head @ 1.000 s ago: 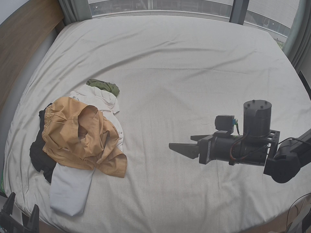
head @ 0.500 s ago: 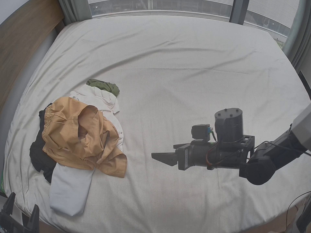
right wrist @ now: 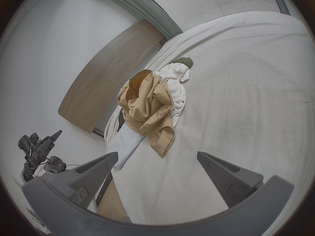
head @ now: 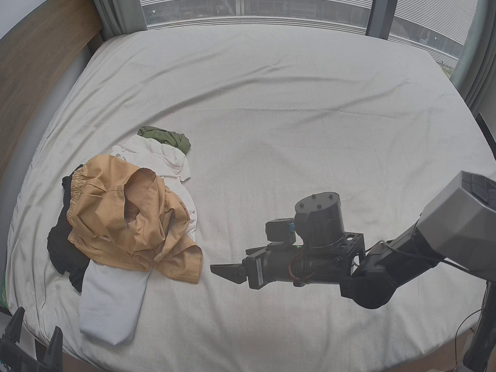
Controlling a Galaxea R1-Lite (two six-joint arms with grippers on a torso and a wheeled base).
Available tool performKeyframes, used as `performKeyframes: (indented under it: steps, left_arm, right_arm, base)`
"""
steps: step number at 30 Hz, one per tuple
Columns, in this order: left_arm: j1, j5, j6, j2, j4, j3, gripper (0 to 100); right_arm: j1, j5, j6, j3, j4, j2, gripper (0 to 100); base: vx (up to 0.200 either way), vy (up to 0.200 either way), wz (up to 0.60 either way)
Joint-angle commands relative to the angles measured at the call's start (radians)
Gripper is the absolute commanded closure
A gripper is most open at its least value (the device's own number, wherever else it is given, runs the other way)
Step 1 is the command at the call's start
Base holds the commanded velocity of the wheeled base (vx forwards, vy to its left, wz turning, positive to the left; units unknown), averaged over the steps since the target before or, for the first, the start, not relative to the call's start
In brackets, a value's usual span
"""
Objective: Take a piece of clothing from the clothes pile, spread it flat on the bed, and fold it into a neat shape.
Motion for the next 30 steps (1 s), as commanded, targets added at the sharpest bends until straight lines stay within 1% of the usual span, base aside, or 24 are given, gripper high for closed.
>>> performKeyframes:
  steps: [1,4,11,17,22,26,30]
  left_arm:
    - [0.001,0.000,-0.001,-0.016,0.000,0.018,0]
    - [0.001,0.000,-0.002,-0.016,-0.002,0.018,0]
    - [0.001,0.000,-0.002,-0.016,0.000,0.018,0]
    - [0.001,0.000,-0.002,-0.016,0.000,0.018,0]
    - [0.001,0.000,-0.002,-0.016,0.000,0.018,0]
    - [0.001,0.000,-0.002,-0.016,-0.002,0.018,0]
    - [0.001,0.000,-0.001,-0.016,0.000,0.018,0]
  right_arm:
    - [0.027,0.005,0.004,-0.049,0.000,0.072,0]
    - [0.041,0.003,0.013,-0.083,0.000,0.101,0]
    - [0.042,-0.001,0.014,-0.143,0.001,0.172,0]
    - [0.053,-0.003,0.016,-0.230,0.010,0.249,0]
    - [0.061,-0.004,0.031,-0.285,0.010,0.312,0]
    - [0.071,-0.020,0.033,-0.328,0.009,0.345,0]
    - [0.078,-0.021,0.059,-0.362,0.010,0.358,0]
  base:
    - [0.000,0.000,0.00]
    - [0.000,0.000,0.00]
    - [0.000,0.000,0.00]
    - [0.000,0.000,0.00]
    - [0.000,0.000,0.00]
    - [0.000,0.000,0.00]
    - [0.000,0.000,0.00]
